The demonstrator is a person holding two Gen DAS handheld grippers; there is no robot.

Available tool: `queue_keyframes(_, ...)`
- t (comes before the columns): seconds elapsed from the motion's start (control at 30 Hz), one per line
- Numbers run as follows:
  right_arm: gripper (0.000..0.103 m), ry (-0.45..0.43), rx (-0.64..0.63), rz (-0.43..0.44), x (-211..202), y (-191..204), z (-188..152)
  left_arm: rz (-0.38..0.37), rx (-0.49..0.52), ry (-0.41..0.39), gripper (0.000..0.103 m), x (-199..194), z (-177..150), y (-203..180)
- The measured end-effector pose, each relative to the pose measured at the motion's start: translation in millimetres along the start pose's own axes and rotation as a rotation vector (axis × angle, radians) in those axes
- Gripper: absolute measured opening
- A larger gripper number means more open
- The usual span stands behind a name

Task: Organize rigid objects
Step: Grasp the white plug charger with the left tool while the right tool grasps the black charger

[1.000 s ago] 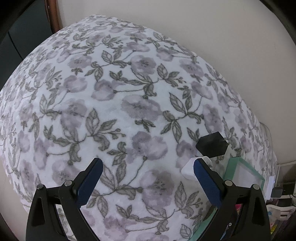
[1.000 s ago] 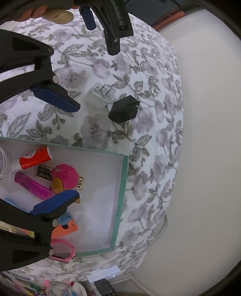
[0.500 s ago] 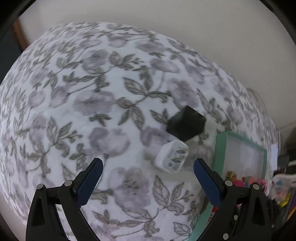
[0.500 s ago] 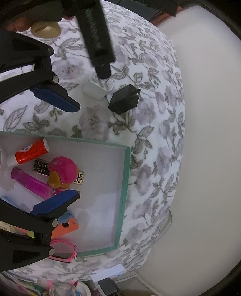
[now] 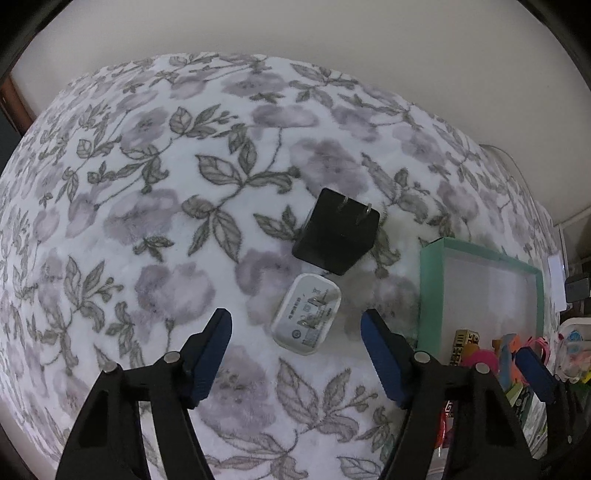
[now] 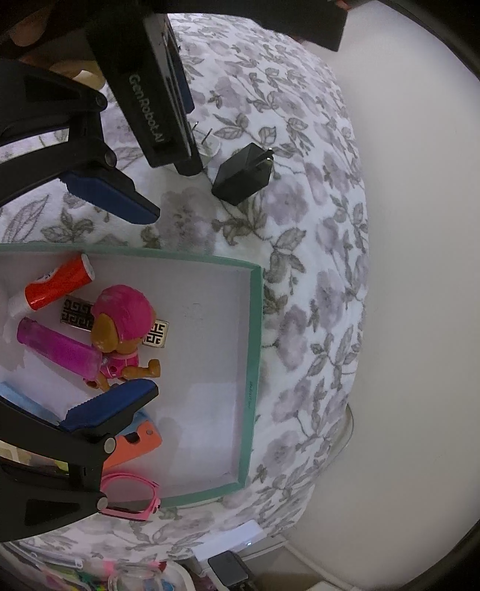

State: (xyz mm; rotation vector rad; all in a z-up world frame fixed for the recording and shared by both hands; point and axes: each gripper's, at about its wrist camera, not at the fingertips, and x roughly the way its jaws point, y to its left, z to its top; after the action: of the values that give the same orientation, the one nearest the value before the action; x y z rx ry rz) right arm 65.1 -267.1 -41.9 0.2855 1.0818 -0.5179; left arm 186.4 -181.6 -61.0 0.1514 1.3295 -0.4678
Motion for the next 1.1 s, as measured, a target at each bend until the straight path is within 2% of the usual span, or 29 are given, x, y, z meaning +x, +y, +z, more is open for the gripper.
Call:
queue_keyframes(0.07, 0.088, 0.004, 0.004, -0.002, 1.9, -1.2, 0.2, -0.006, -0.008, 0.000, 0.064, 0.7, 0.2, 2.0)
queue_keyframes(0.1, 0.088, 0.004, 0.007, -0.003, 2.8, -1.9, 0.2, -0.004, -0.006, 0.000, 0.055, 2.2, 0.2, 1.0)
queue_keyframes(0.13, 0.088, 0.004, 0.009, -0.005, 3.5, -2.4, 0.5, -0.003, -0.002, 0.000, 0.050, 2.5, 0.4, 1.1)
queue_keyframes(0.27, 0.088, -0.013, 0.015, 0.005, 1.0, -3.3, 2.6, -0.028, -0.019, 0.011, 0.049, 2.0, -0.9, 6.1)
queue_keyframes(0.43, 0.088, -0.055, 0.013, -0.003, -5.7, -2.5, 12.6, -0.051, -0.024, 0.004, 0.038, 0.6, -1.4, 10.0)
queue_keyframes(0.57, 0.088, -0.061, 0.028, 0.014, -4.4, -2.6, 21.9, -0.081, -0.033, 0.000, 0.037, 1.6, 0.5, 13.1)
queue_keyframes(0.77, 0.088, -0.035, 0.023, -0.028, 6.2, 2.1, 29.1, -0.115, -0.052, -0.003, 0.037, 5.7, 0.2, 17.6)
queue_keyframes(0.87, 0.088, -0.033, 0.015, -0.033, 9.0, 6.0, 34.6, -0.150, -0.089, -0.004, 0.036, 5.5, 2.0, 25.5)
queue_keyframes(1.03, 0.088, -0.037, 0.000, -0.006, 13.4, 20.3, 48.9, -0.146, -0.138, -0.031, 0.035, -0.6, 3.4, 40.9)
queue_keyframes(1.1, 0.088, -0.025, 0.010, 0.019, 17.1, 26.6, 53.5, -0.184, -0.184, -0.021, 0.035, 0.7, 3.0, 49.4)
